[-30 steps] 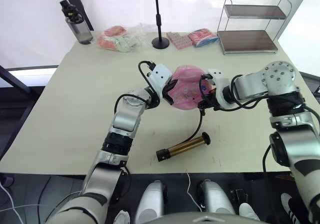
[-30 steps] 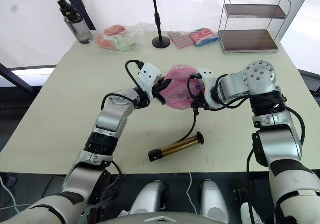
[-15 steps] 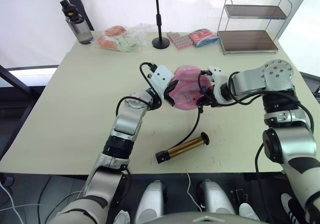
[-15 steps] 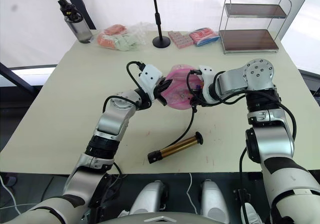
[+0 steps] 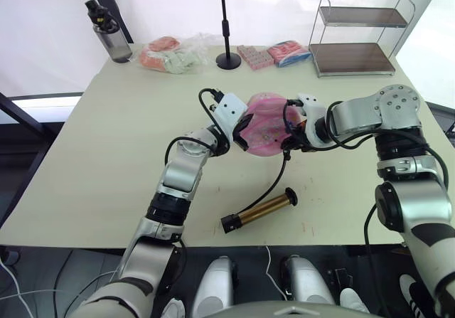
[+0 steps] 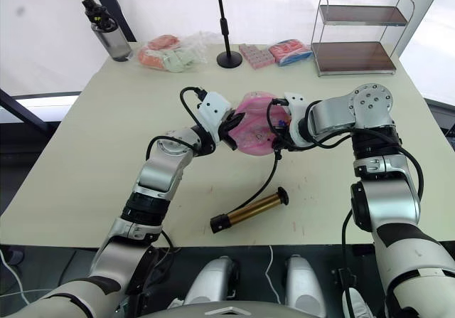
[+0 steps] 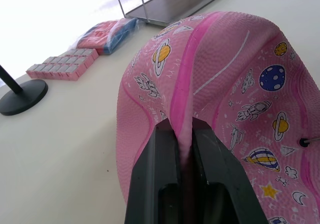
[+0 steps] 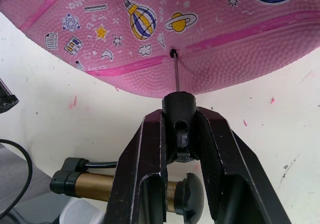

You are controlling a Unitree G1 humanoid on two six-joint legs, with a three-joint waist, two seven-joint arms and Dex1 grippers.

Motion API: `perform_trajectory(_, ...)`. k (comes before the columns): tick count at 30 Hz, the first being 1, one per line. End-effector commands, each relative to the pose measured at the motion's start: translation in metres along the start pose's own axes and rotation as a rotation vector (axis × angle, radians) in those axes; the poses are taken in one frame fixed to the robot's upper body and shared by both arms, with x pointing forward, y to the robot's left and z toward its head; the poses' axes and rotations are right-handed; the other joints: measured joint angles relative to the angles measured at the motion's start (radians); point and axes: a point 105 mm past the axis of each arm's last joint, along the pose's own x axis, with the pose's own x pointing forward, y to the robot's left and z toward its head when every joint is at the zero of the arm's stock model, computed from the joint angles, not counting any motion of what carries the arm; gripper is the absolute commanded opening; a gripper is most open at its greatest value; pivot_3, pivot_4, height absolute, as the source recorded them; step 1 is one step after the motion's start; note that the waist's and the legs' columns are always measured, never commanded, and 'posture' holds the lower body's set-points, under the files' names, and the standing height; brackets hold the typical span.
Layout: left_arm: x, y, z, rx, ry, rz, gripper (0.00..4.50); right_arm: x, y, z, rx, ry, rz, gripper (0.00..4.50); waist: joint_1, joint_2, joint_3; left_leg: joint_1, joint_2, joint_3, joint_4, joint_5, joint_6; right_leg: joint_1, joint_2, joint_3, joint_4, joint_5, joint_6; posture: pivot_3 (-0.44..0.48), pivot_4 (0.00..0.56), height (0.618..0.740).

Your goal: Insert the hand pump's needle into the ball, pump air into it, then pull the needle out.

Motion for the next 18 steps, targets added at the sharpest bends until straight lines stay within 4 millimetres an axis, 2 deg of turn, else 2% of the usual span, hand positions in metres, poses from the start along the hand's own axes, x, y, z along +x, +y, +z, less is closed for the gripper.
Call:
perform_trajectory(1, 0.001, -0.005, -0.002, -0.001, 0.006, -0.019, 0.10, -0.003, 0.000, 0.001, 0.005, -0.010, 0.014, 0.35, 0.000, 0.000, 0.000, 0.000, 0.000, 0.000, 0.000, 0.000, 0.000, 0.000, 0.000, 0.000, 0.000, 0.000, 0.000, 0.000, 0.150, 0.740)
perform_trajectory(18, 0.000, -0.011, -0.002, -0.045, -0.010, -0.026, 0.10, 0.005, -0.011, 0.002, 0.114, 0.031, -0.046, 0.35, 0.000, 0.000, 0.000, 0.000, 0.000, 0.000, 0.000, 0.000, 0.000, 0.000, 0.000, 0.000, 0.000, 0.000, 0.000, 0.000, 0.150, 0.740)
